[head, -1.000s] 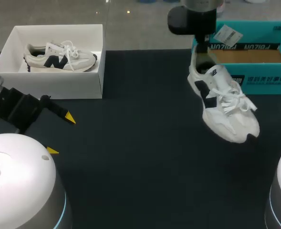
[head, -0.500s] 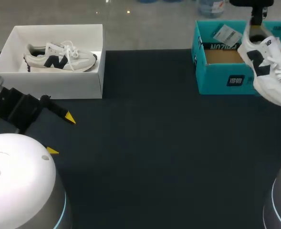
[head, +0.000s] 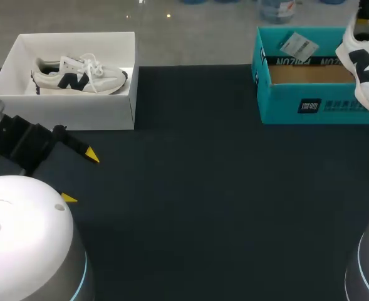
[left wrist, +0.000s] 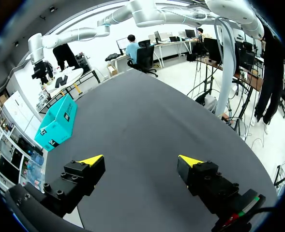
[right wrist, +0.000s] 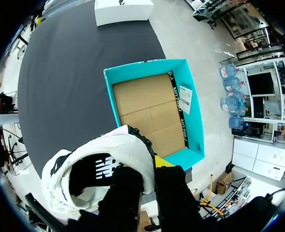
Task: Take the shoe out of the shoebox, open the shoe tongue, remove and reinsert the insole, then place the shoe into the shoebox
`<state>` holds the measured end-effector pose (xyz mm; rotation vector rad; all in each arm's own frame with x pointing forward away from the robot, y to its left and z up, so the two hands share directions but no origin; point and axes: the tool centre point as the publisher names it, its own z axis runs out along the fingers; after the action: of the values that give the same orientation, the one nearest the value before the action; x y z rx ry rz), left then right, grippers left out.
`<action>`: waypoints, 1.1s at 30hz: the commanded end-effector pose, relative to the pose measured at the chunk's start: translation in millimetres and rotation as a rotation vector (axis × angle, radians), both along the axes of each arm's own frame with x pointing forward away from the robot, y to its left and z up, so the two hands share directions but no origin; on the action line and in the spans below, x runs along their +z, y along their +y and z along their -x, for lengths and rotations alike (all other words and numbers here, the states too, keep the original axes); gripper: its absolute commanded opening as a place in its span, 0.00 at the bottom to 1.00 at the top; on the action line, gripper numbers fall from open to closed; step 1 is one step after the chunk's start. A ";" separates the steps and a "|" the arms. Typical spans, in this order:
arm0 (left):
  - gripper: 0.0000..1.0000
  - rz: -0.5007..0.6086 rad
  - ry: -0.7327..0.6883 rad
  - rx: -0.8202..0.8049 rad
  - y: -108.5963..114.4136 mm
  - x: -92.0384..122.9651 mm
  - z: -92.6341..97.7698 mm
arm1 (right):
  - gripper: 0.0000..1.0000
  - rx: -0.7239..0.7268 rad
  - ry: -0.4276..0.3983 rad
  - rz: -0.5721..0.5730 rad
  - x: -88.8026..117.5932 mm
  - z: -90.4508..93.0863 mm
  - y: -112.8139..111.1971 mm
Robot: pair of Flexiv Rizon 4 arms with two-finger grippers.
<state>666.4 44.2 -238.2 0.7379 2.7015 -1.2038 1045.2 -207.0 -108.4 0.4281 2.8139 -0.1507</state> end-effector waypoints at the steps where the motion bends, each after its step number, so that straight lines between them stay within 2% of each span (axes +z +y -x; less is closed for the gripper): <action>1: 1.00 -0.003 0.002 -0.002 0.2 -0.3 -0.9 | 0.00 -0.010 0.028 0.013 4.0 -7.0 3.8; 25: 1.00 -0.003 0.002 -0.002 0.2 -0.3 -0.9 | 0.00 -0.010 0.028 0.013 4.0 -7.0 3.8; 27: 1.00 -0.003 0.002 -0.002 0.2 -0.3 -0.9 | 0.00 -0.057 0.053 0.072 6.8 -14.4 10.3; 28: 1.00 -0.003 0.002 -0.002 0.2 -0.3 -0.9 | 0.00 -0.079 0.062 0.065 7.4 -16.7 11.1; 33: 1.00 -0.003 0.002 -0.002 0.2 -0.3 -0.9 | 0.00 -0.321 0.094 0.145 15.5 -30.4 15.2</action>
<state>666.4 44.2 -238.2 0.7376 2.7015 -1.2038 1056.4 -203.0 -102.6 0.6431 2.7842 -0.2758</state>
